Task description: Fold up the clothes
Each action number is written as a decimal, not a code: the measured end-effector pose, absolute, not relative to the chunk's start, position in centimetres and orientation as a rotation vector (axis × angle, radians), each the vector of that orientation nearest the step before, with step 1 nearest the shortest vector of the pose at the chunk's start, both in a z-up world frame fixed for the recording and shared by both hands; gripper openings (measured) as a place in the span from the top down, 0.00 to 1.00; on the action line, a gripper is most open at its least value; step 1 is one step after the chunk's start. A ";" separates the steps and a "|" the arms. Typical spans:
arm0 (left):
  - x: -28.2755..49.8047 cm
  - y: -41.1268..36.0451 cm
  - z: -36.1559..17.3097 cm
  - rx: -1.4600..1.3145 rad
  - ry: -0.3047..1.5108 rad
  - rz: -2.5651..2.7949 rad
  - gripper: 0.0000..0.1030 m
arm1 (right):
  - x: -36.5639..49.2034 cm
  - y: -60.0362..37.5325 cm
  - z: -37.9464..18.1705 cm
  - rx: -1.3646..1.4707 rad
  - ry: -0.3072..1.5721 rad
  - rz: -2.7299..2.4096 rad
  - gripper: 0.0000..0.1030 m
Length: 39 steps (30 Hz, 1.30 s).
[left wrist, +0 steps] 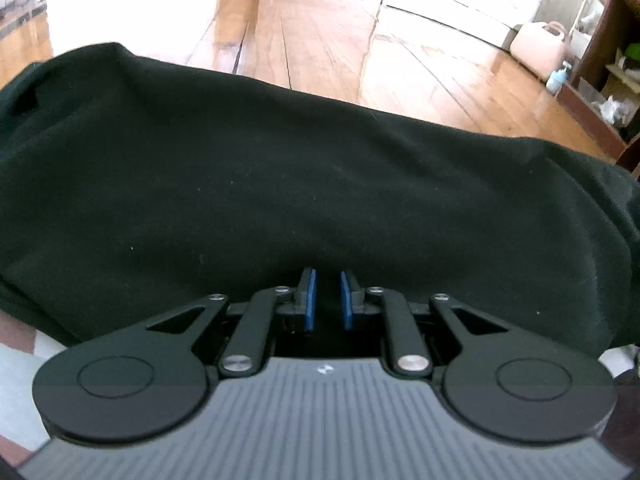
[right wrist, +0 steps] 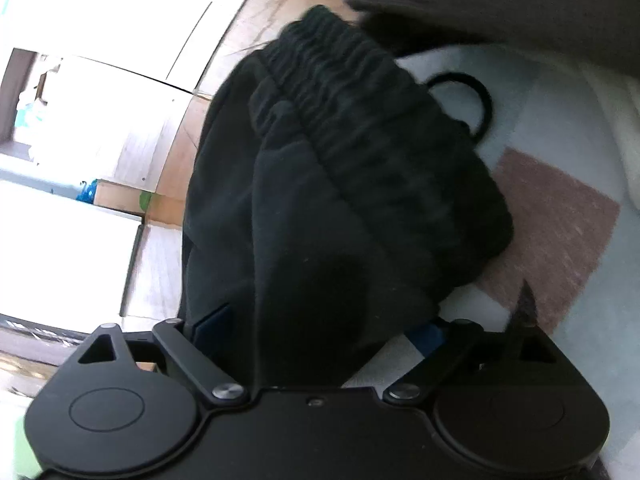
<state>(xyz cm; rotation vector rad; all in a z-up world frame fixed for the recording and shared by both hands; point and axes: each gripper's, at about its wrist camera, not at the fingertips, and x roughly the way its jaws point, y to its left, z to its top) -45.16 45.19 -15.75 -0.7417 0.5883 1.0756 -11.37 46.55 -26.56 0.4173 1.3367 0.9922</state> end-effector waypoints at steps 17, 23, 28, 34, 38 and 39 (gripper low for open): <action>-48.1 46.5 -15.0 -0.925 0.596 1.119 0.87 | -12.5 50.1 -16.8 -0.092 0.980 1.038 0.86; -49.3 46.9 -15.2 -1.001 0.534 1.122 0.87 | -12.9 47.4 -19.5 0.055 1.172 1.043 0.44; -48.7 46.8 -15.1 -0.966 0.519 1.107 0.72 | -10.6 49.1 -21.2 0.172 1.285 1.101 0.31; -47.6 46.5 -15.0 -0.881 0.575 1.051 0.55 | -12.4 56.0 -19.6 -0.142 1.049 1.019 0.78; -48.8 45.3 -13.8 -0.874 0.656 1.058 0.55 | -20.8 55.7 -10.9 -0.407 0.548 1.239 0.85; -49.4 45.0 -13.5 -0.894 0.652 1.056 0.55 | -22.0 54.4 -9.0 -0.410 0.449 1.296 0.85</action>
